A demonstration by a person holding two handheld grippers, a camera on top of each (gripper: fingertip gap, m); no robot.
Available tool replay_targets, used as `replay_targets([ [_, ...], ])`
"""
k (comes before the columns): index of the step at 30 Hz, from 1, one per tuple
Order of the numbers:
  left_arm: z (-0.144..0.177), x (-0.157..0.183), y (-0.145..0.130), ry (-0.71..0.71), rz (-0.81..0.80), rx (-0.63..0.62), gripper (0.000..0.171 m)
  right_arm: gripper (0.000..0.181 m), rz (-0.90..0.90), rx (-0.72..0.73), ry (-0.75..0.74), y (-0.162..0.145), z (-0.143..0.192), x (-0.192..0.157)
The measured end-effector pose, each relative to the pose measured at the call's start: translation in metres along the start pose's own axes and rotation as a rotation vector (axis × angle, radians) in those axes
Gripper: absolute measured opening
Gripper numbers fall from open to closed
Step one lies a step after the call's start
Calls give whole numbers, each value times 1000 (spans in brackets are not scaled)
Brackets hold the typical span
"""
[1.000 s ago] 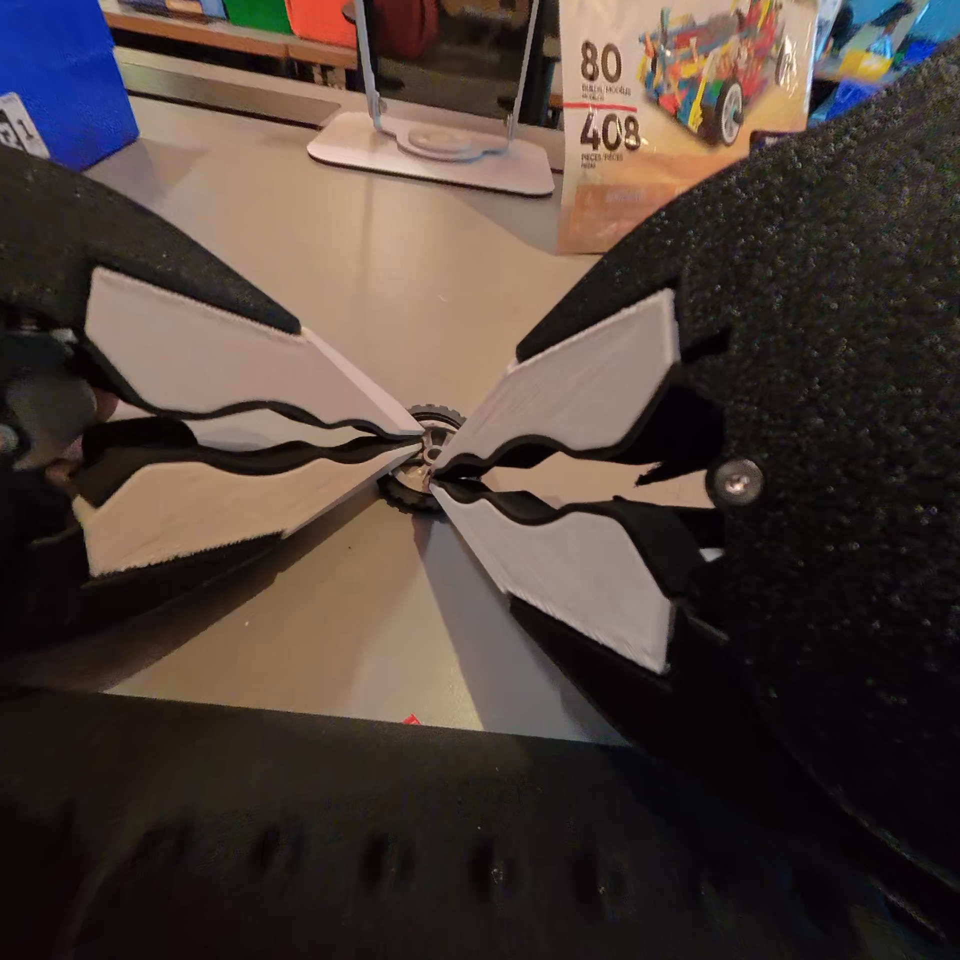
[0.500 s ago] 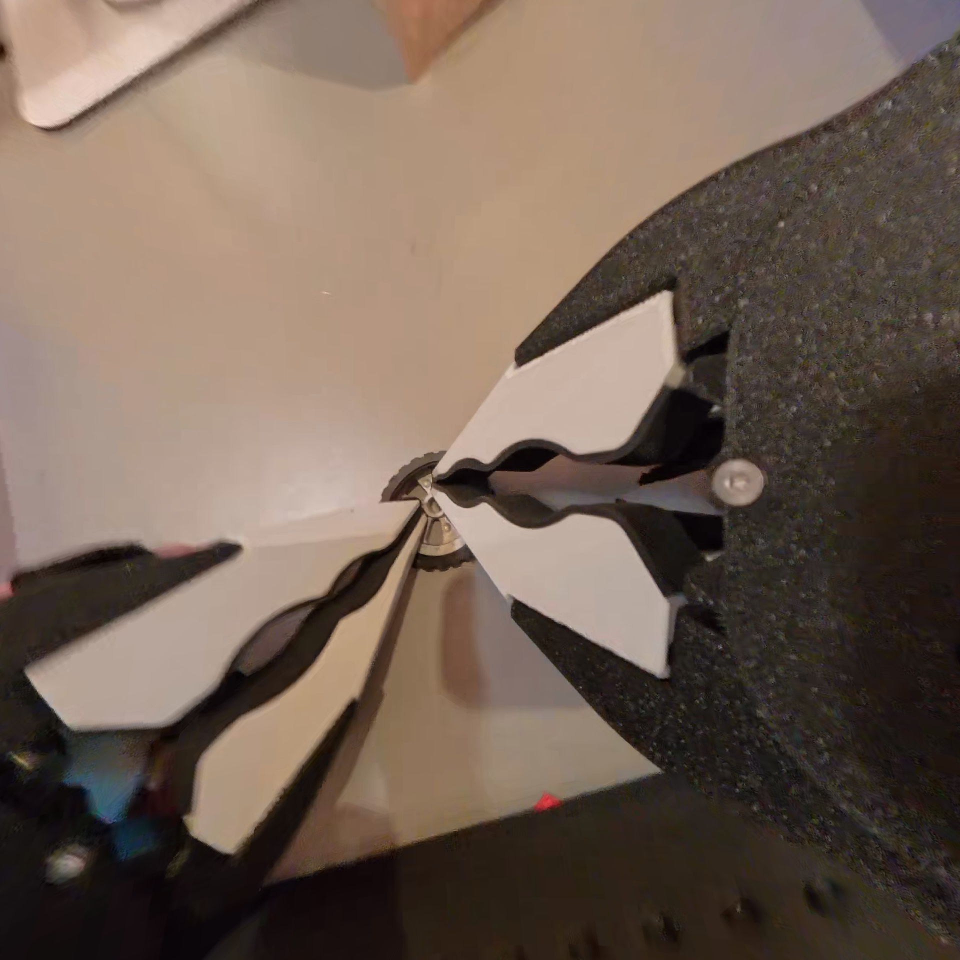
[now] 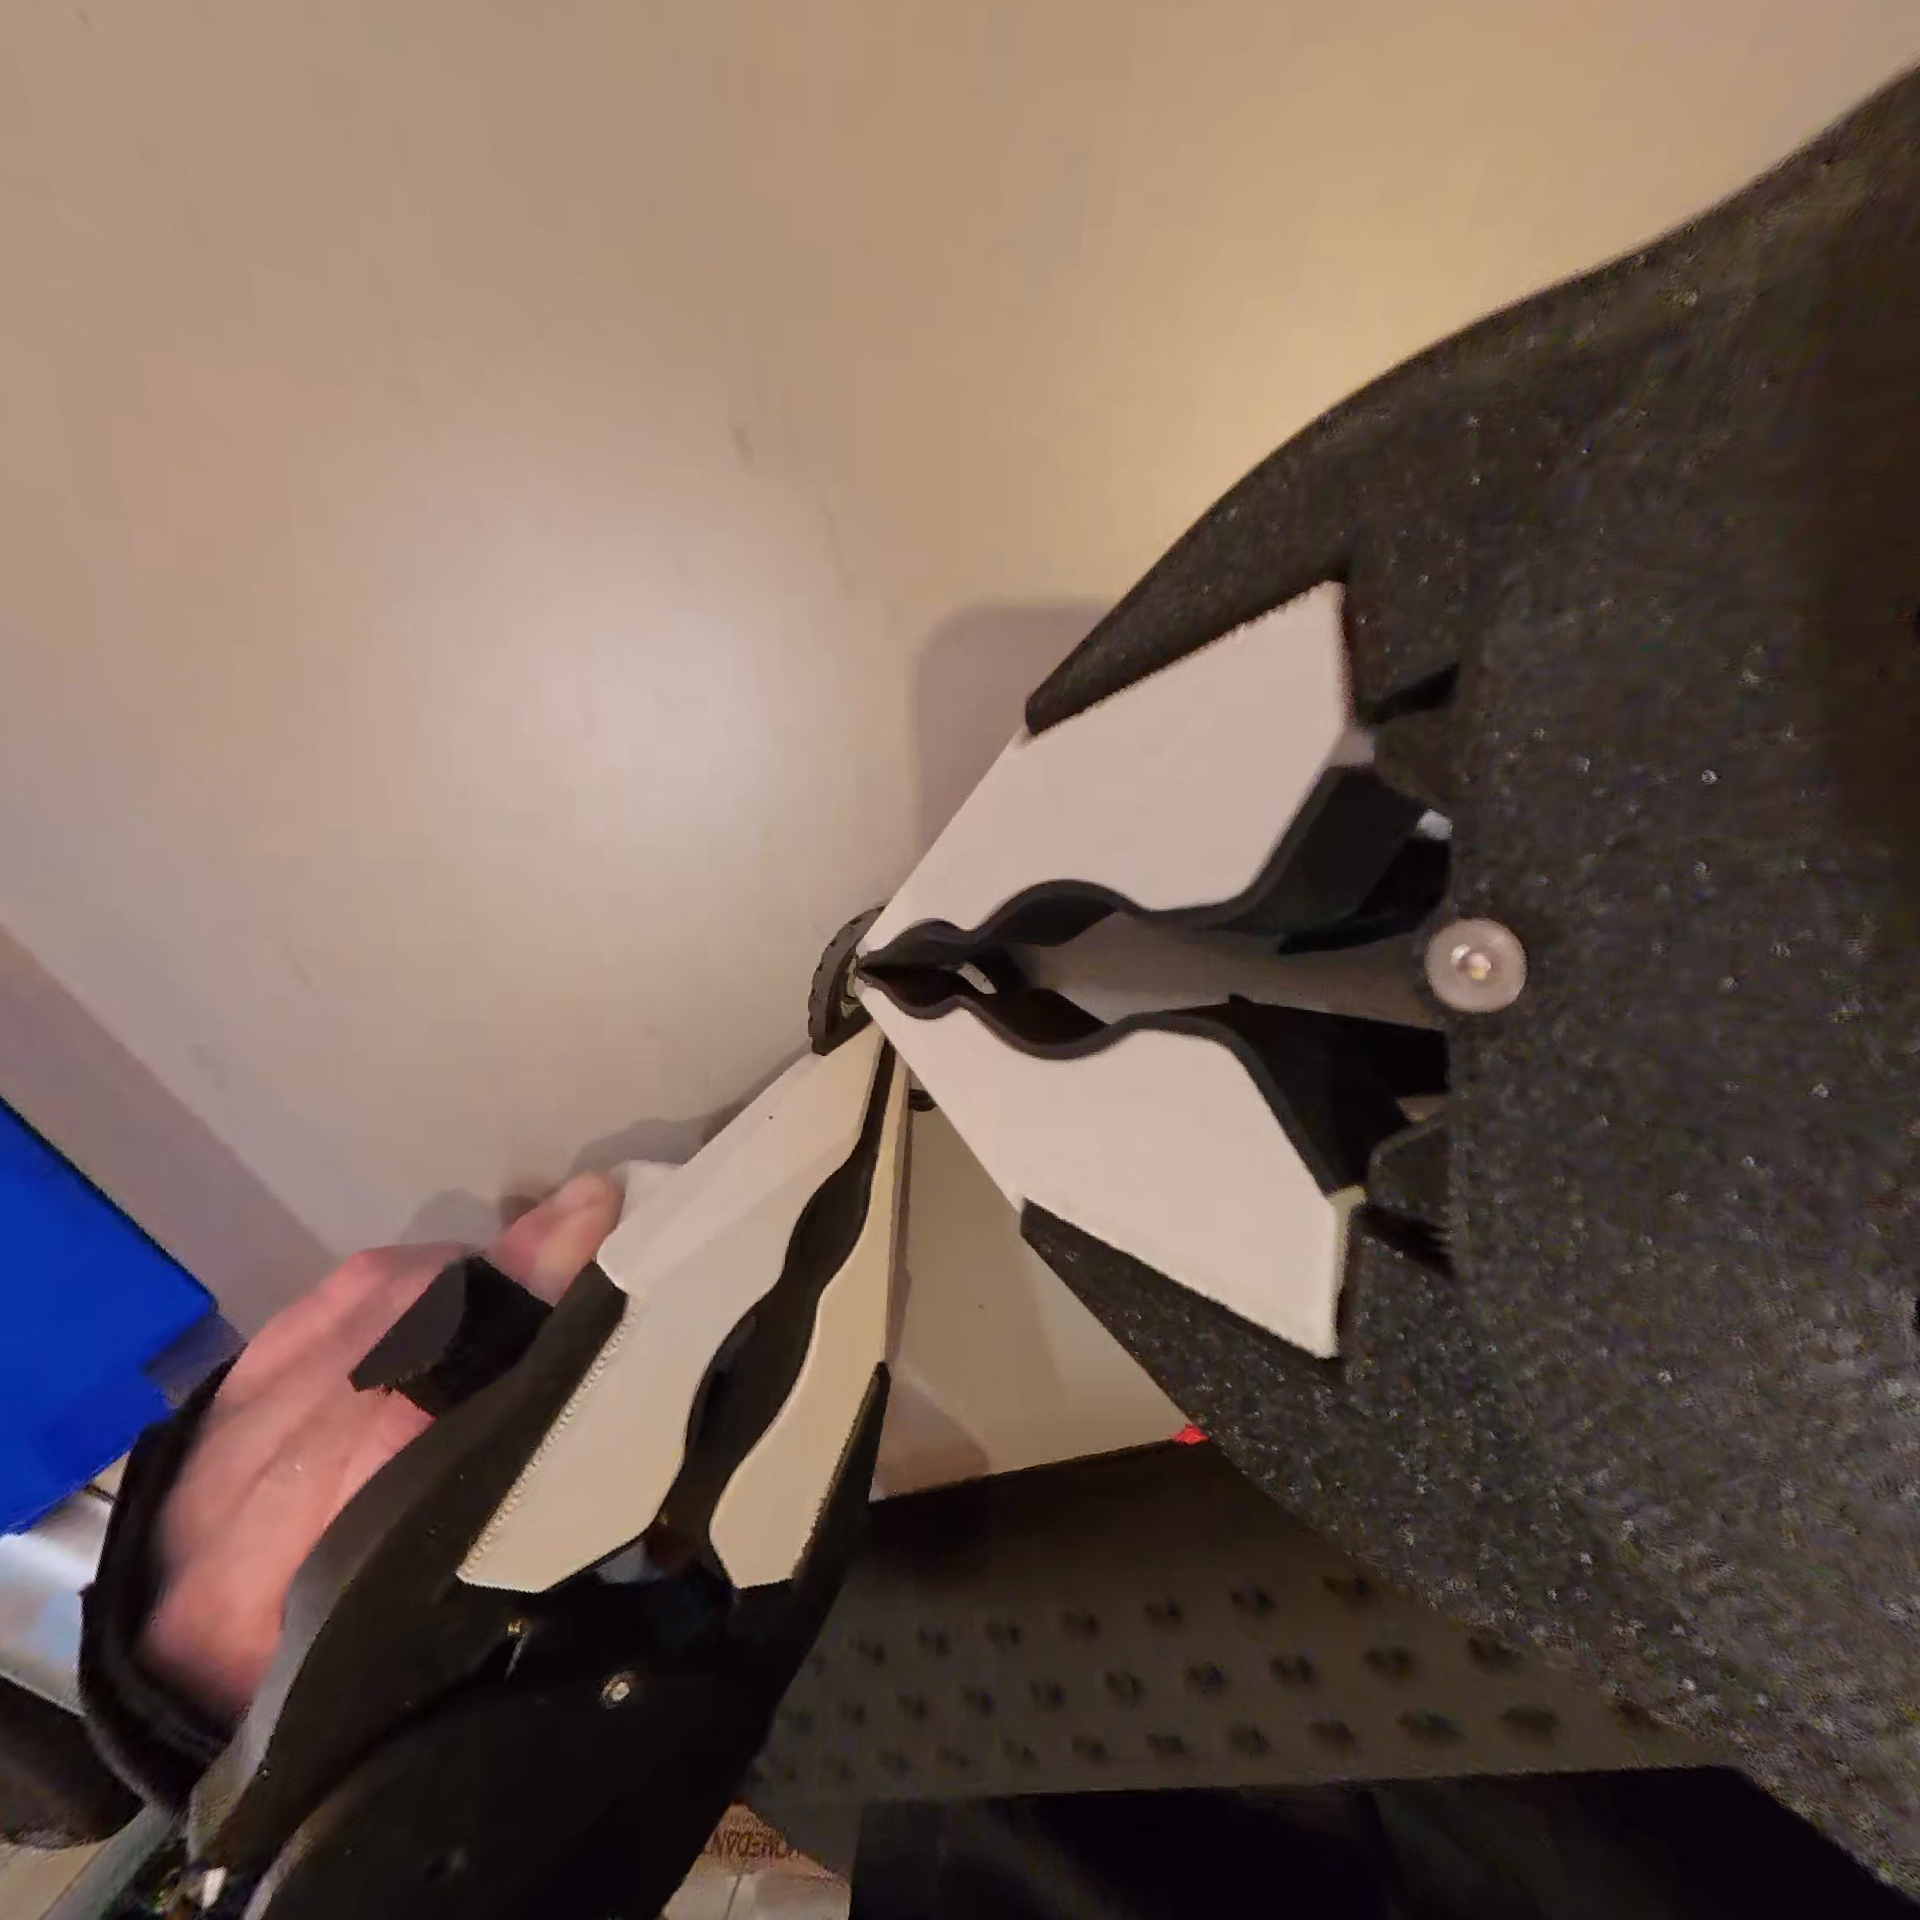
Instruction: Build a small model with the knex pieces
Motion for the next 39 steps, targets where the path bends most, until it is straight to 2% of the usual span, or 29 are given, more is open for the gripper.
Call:
replay_targets([
  [4,-1,-4,-1,6,3,-16,0,0,-34,0,0,4,-2,3],
  [10,-1,-4,-1,9,-22,-8,0,0,279,120,-184,11,10,0],
  [19,-2,-5,0,-12,-12,-5,0,0,328,77,-183,8,1,5],
  [26,-2,-4,1,-25,-2,-7,0,0,479,94,-273,4,6,0],
  [28,-2,-5,1,-29,-6,-10,0,8,501,60,-299,0,5,5],
  [29,-2,-5,1,-31,-3,-6,0,14,505,53,-295,-2,5,6],
  [31,-2,-5,1,-34,-2,-6,0,15,478,68,-261,-2,6,6],
  [34,-3,-5,1,-36,-10,-8,0,5,444,60,-244,-2,4,6],
  [39,-4,-6,3,-45,-7,-8,0,6,218,28,-143,-3,2,12],
])
Point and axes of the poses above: each gripper's, where its closed fingertips meet, z back along the fingers, y out of its top, x = y × z across the jaws, the point moved 3 cm from there along z, back along the fingers, and after that the axes turned 12 degrees about -y, right-handed, at the moved point
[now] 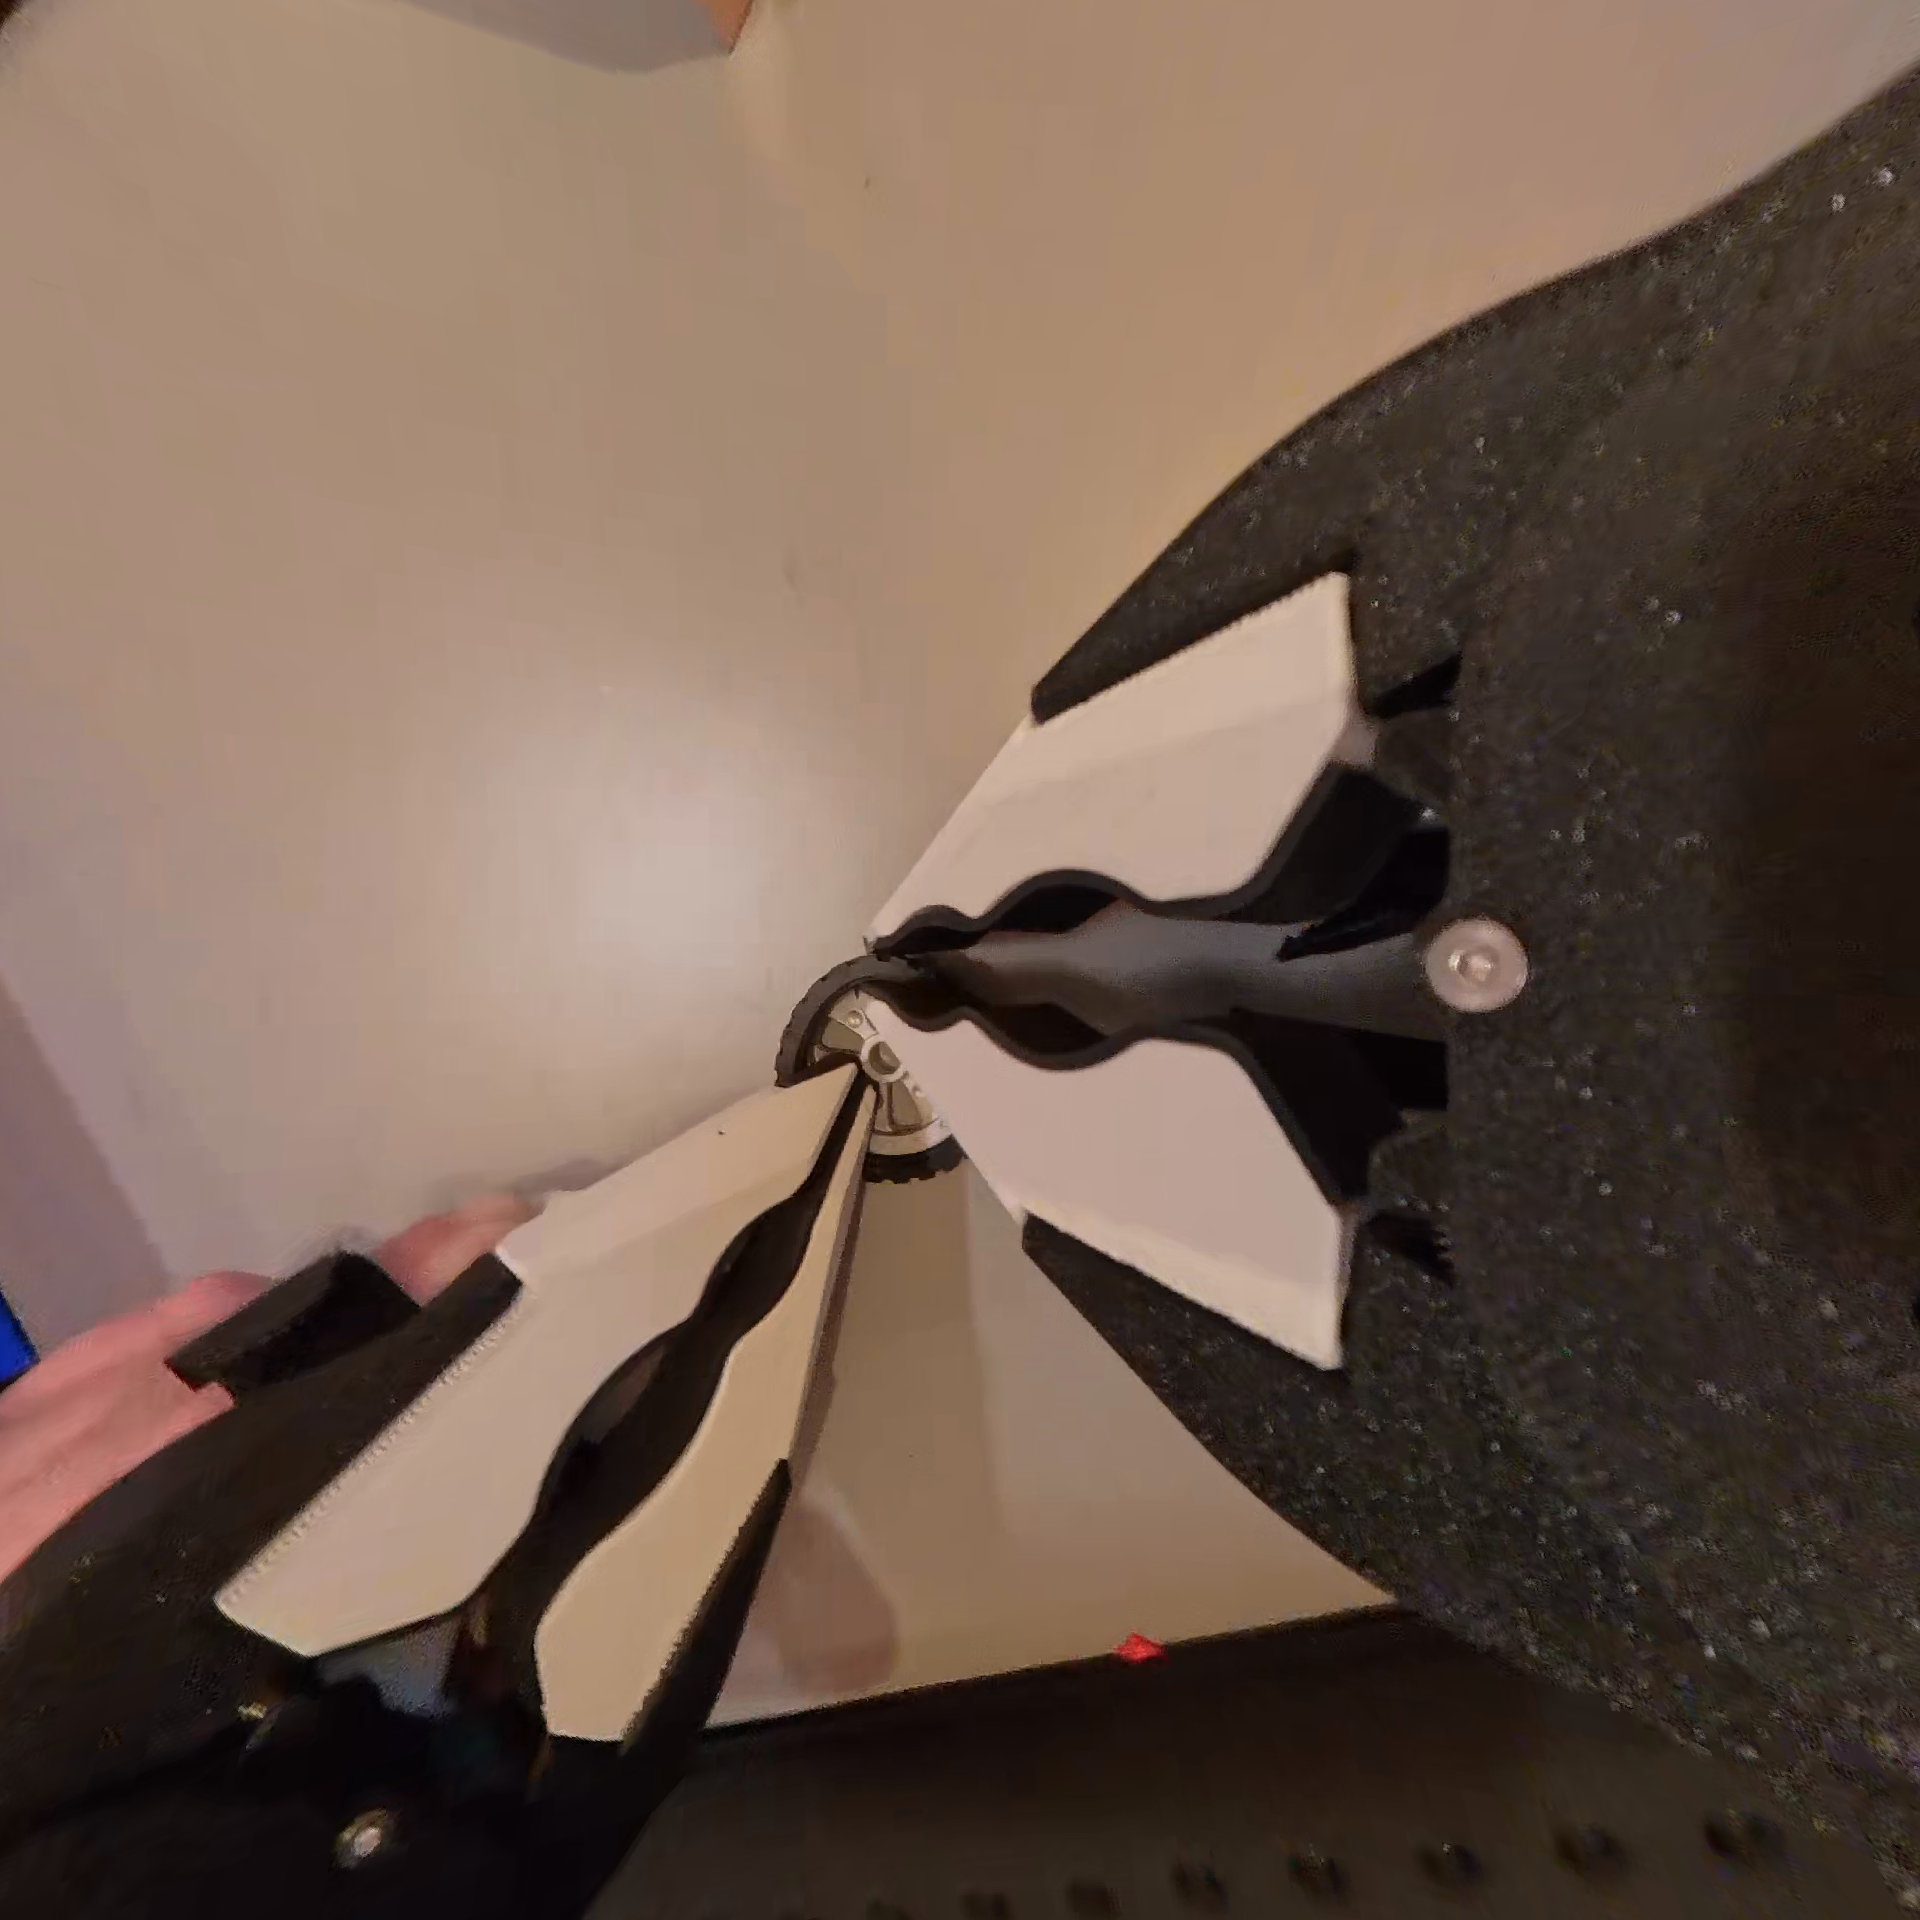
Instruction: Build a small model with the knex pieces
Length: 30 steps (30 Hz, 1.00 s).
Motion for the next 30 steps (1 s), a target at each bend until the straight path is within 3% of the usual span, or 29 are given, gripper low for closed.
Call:
replay_targets([
  [17,-5,-8,3,38,-9,-49,0,5,-195,-64,26,4,-6,11],
  [25,4,-18,-7,28,131,16,0,5,-89,-61,-58,5,-7,10],
  [30,3,-21,-7,65,128,-2,0,5,-56,-57,-91,5,-7,10],
])
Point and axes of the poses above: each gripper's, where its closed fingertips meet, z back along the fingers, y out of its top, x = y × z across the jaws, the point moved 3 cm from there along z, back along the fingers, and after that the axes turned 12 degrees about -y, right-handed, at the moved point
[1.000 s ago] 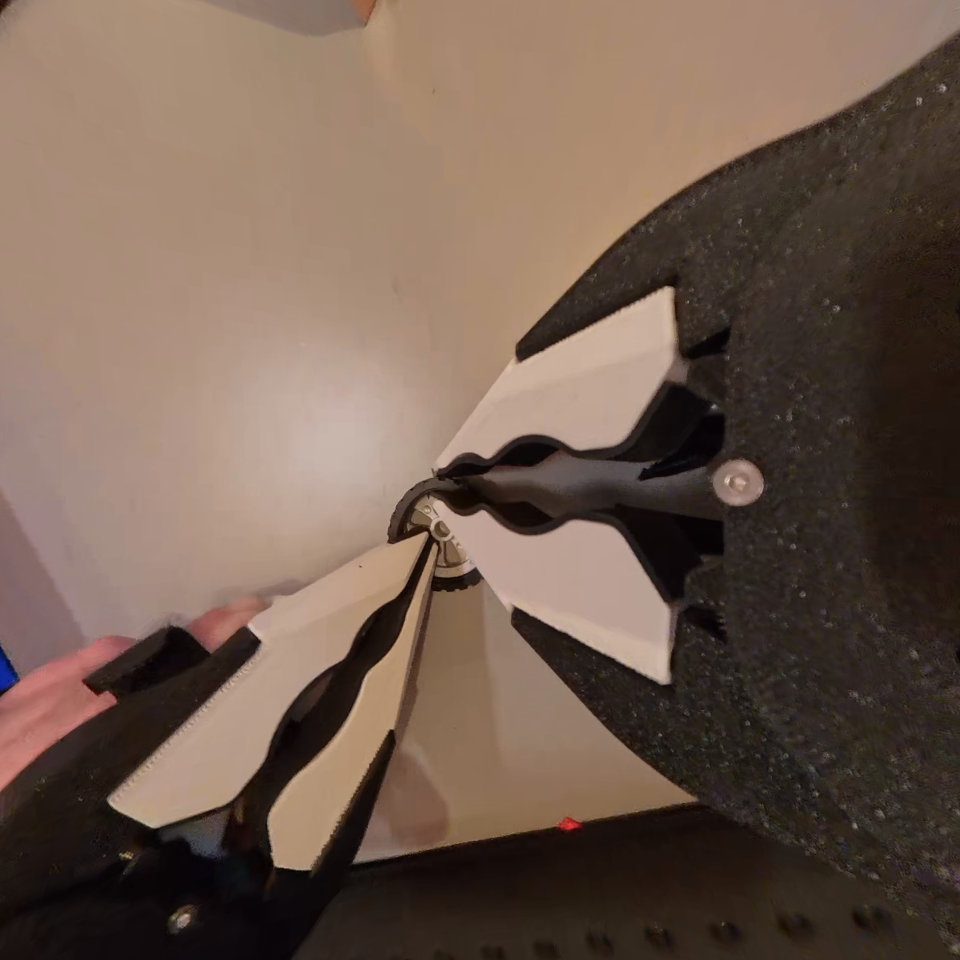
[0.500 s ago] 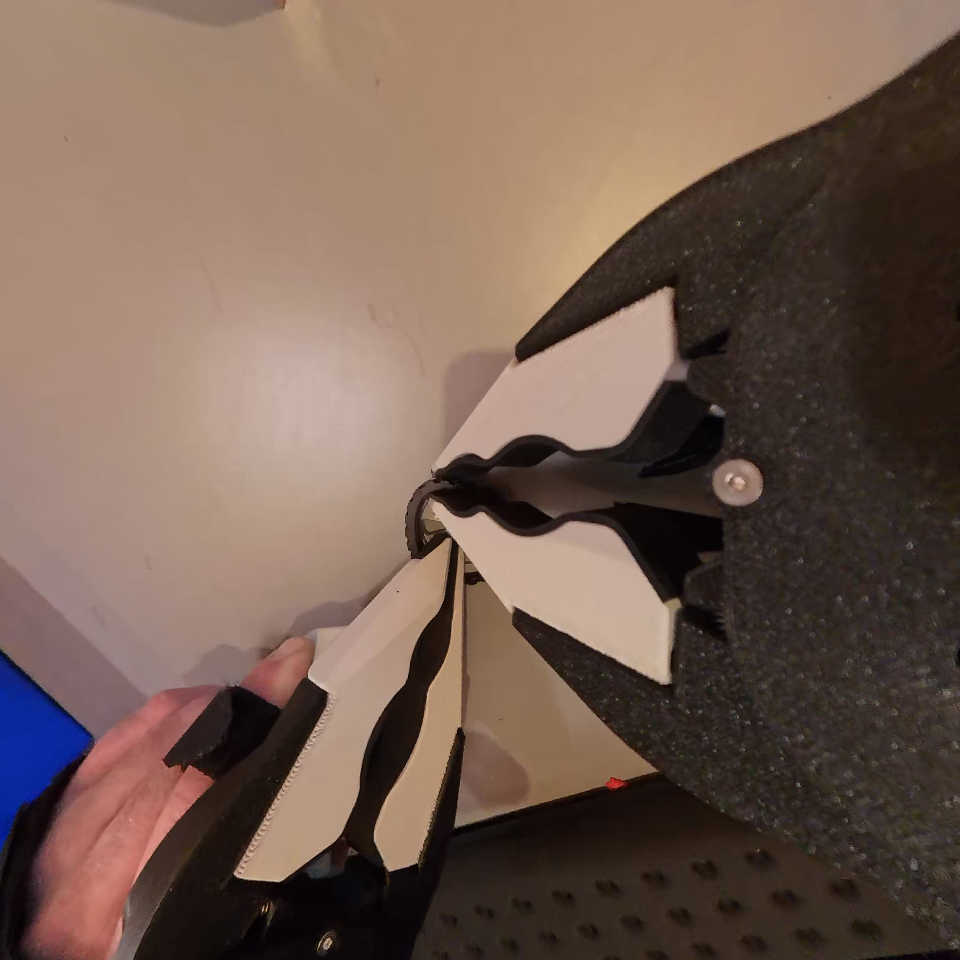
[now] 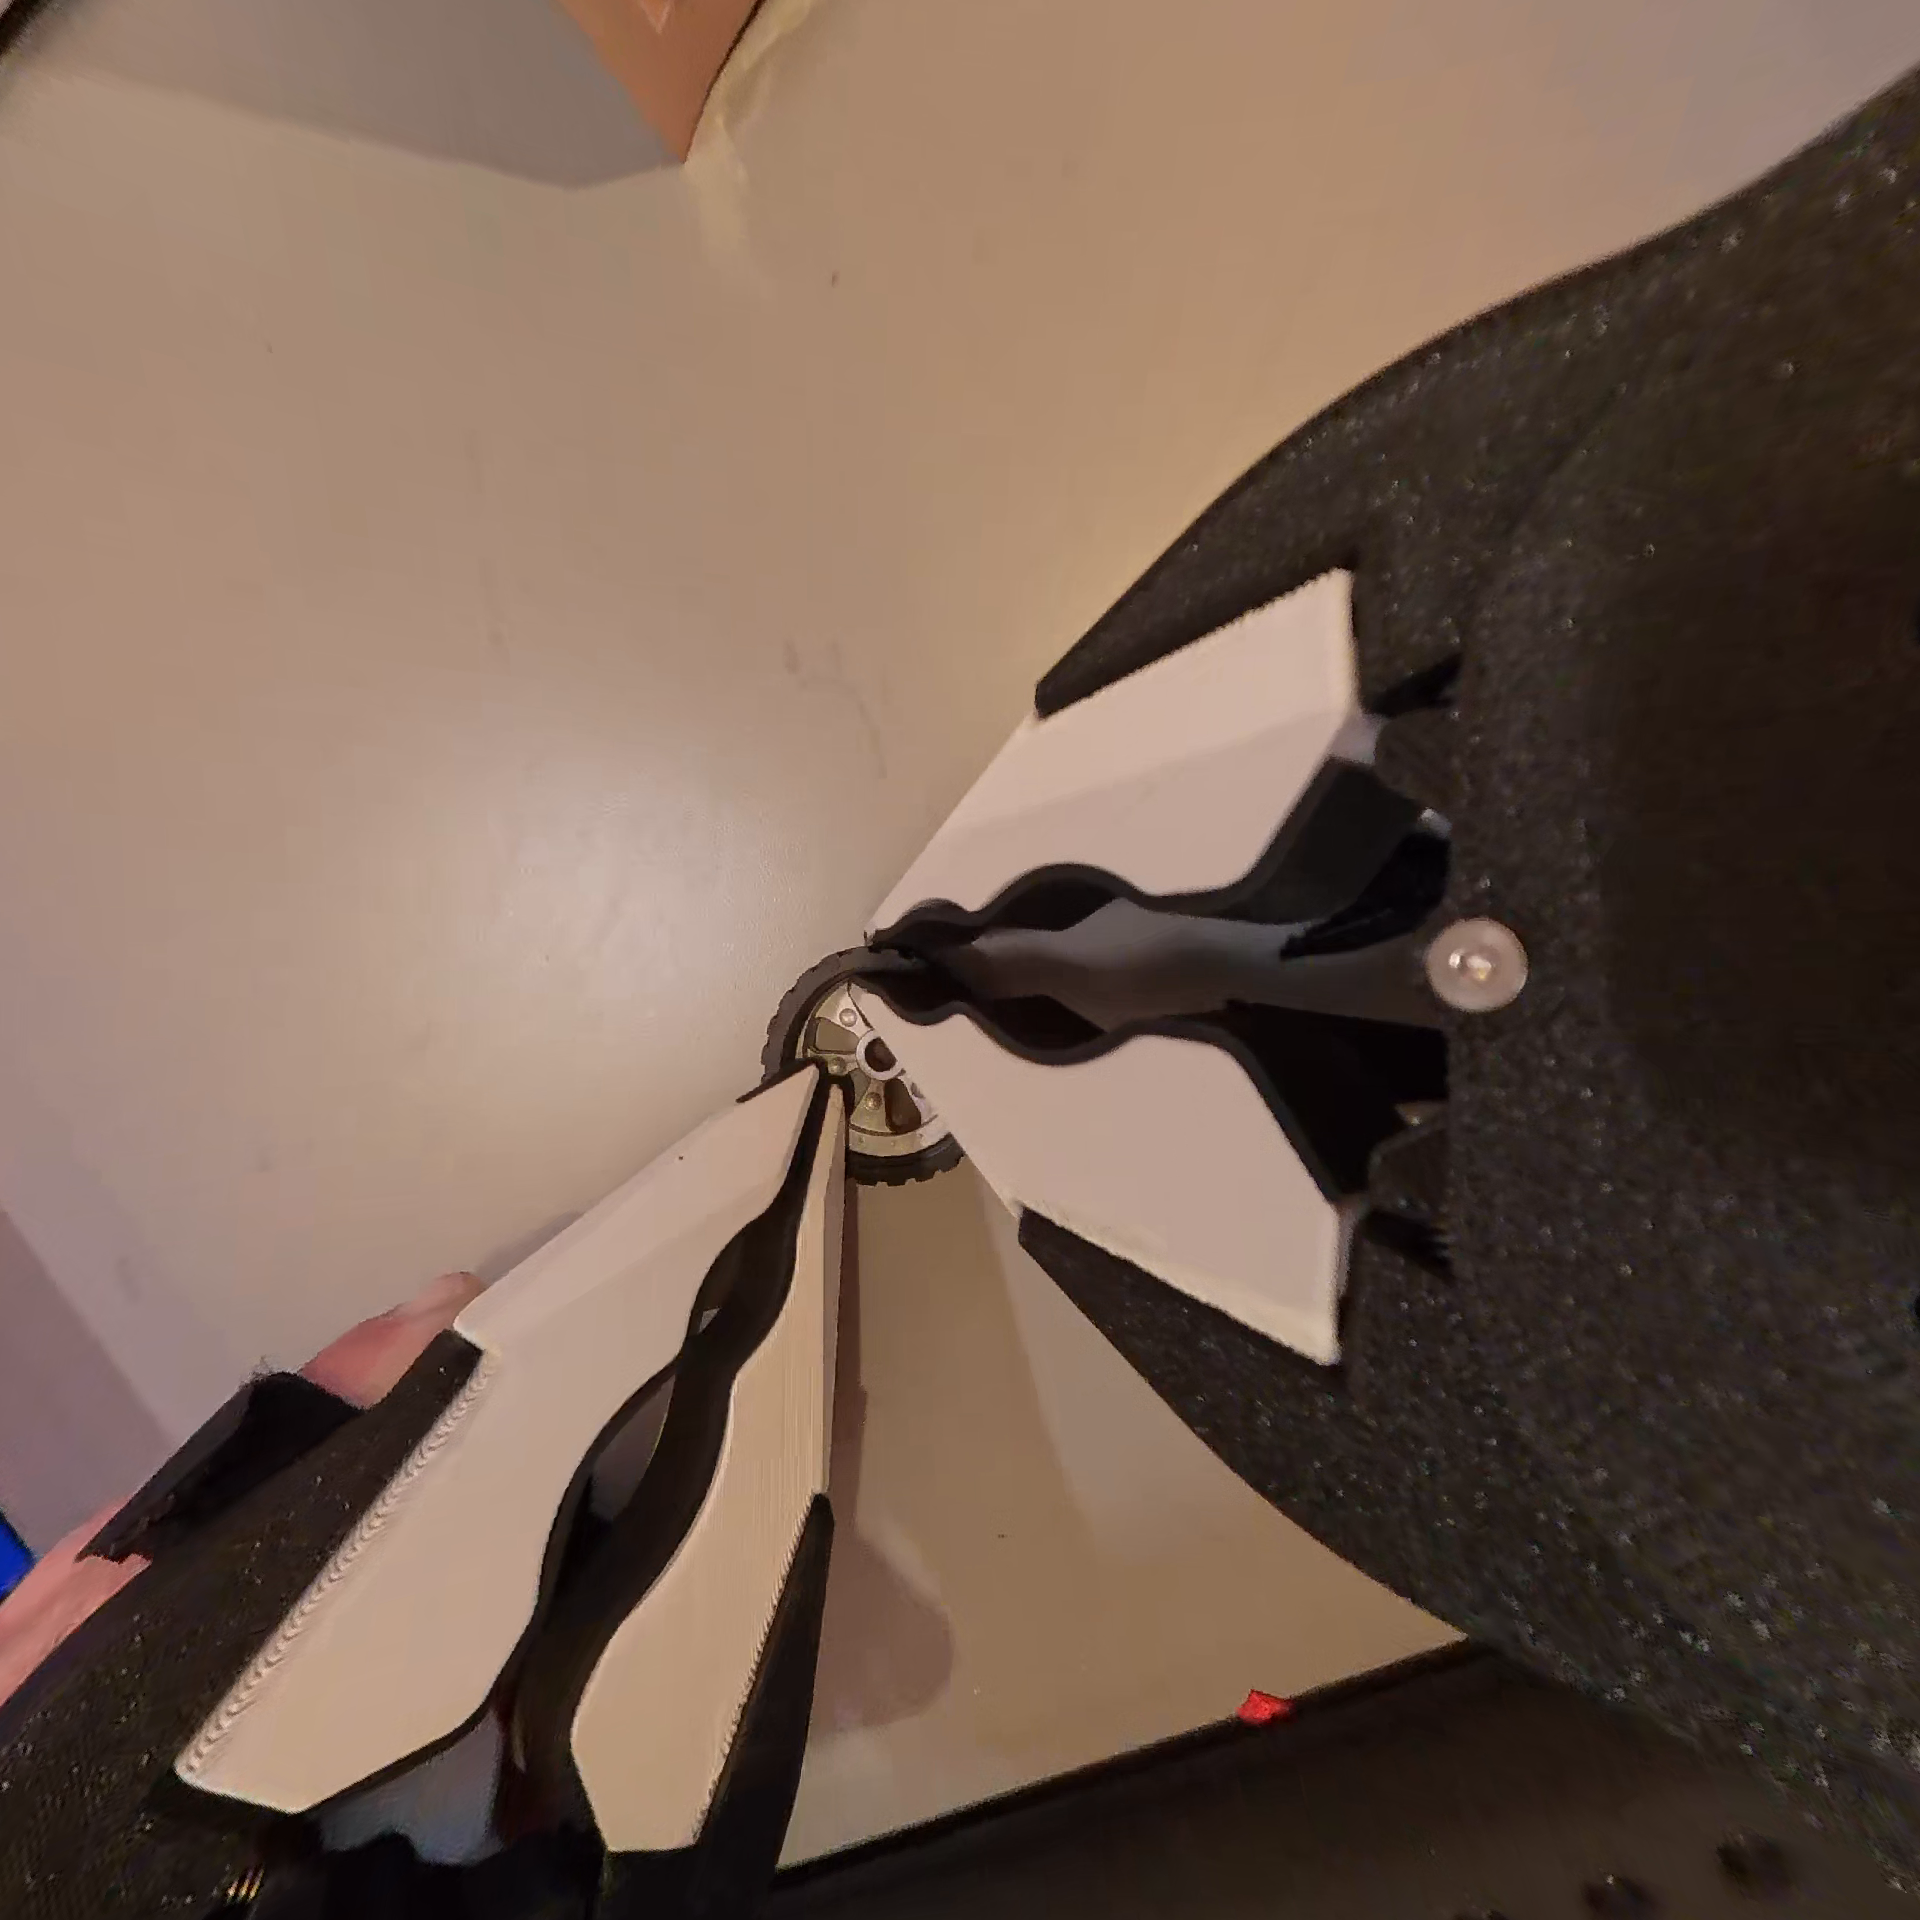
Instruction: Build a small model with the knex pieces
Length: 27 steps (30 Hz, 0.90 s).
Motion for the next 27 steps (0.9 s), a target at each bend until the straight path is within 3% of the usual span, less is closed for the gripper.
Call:
replay_targets([
  [14,-5,-22,-7,-111,451,97,0,4,45,-3,-56,3,-2,-1],
  [22,-9,-24,-6,-135,370,44,0,6,147,-2,-180,10,-5,8],
  [27,-10,-25,-7,-135,336,39,0,8,141,23,-122,16,-7,13],
])
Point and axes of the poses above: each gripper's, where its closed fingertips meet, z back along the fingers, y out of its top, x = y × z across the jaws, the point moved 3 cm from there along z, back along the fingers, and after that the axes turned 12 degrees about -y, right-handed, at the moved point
